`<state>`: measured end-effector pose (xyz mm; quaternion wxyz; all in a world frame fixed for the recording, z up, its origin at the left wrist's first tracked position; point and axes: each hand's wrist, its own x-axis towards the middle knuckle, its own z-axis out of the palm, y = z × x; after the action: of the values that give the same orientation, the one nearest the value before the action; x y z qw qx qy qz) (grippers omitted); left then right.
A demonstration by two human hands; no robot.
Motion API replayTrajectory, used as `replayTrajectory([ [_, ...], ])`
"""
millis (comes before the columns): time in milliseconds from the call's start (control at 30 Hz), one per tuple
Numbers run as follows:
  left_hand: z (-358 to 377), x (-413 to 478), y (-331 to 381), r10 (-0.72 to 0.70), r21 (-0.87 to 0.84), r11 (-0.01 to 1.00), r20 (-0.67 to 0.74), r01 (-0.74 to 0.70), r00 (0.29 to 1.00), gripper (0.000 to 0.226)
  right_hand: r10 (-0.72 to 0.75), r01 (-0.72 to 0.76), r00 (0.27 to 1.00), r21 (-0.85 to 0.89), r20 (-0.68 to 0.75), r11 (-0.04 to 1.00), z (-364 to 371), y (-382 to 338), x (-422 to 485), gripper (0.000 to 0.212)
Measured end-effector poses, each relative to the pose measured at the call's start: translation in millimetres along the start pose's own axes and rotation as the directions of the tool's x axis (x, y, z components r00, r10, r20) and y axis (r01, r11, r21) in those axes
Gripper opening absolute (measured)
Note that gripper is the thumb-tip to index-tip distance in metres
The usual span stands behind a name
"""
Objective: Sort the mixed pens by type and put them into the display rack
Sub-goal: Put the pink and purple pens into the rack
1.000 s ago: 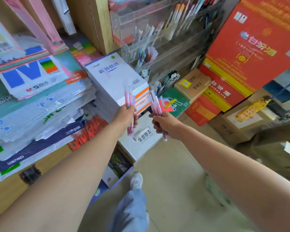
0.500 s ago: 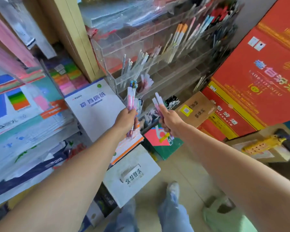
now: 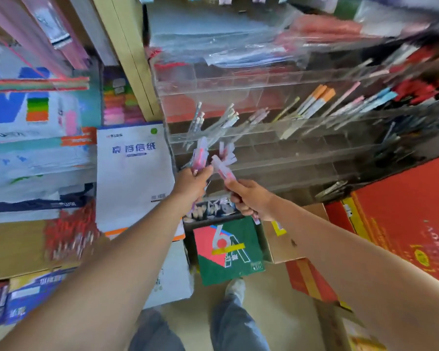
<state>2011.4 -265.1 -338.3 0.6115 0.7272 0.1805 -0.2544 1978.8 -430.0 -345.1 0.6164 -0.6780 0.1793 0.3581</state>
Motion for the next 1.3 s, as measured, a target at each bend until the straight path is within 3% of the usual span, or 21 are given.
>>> replayTrajectory([
  [133, 9, -1, 6, -0.056, -0.088, 0.995, -0.109, 0.047, 0.992, 0.021, -0.034, 0.041, 0.993, -0.065, 0.112, 0.997, -1, -11, 3, 0.035],
  [300, 4, 1, 6, -0.147, -0.186, 0.976, -0.183, 0.113, 0.972, 0.039, 0.024, 0.033, 0.966, -0.214, 0.257, 0.976, 2, -19, 4, 0.031],
  [633, 2, 10, 0, -0.104, -0.109, 0.991, -0.263, 0.077, 0.959, 0.031, 0.152, -0.033, 0.915, -0.307, 0.374, 0.951, 1, -26, -3, 0.027],
  [733, 0, 11, -3, -0.073, -0.067, 0.996, -0.212, 0.060, 0.975, 0.027, 0.177, -0.047, 0.899, -0.312, 0.401, 0.949, 1, -30, -3, 0.026],
  [900, -5, 16, -7, -0.058, 0.013, 0.998, -0.105, 0.059, 0.993, 0.032, 0.140, -0.048, 0.924, -0.254, 0.357, 0.966, 7, -32, 1, 0.010],
  [1033, -13, 13, -2, -0.030, 0.065, 0.997, -0.002, 0.030, 1.000, 0.027, 0.121, -0.050, 0.946, -0.234, 0.300, 0.971, 9, -26, 6, 0.015],
  [1200, -21, 14, 2, 0.009, 0.222, 0.975, 0.041, -0.018, 0.999, 0.027, -0.004, -0.014, 0.999, -0.454, -0.039, 0.891, 2, -35, 6, 0.032],
  [1300, -26, 18, 0, -0.008, 0.260, 0.966, 0.062, -0.009, 0.998, 0.032, -0.052, -0.035, 0.982, -0.445, -0.182, 0.895, -2, -44, 9, 0.040],
])
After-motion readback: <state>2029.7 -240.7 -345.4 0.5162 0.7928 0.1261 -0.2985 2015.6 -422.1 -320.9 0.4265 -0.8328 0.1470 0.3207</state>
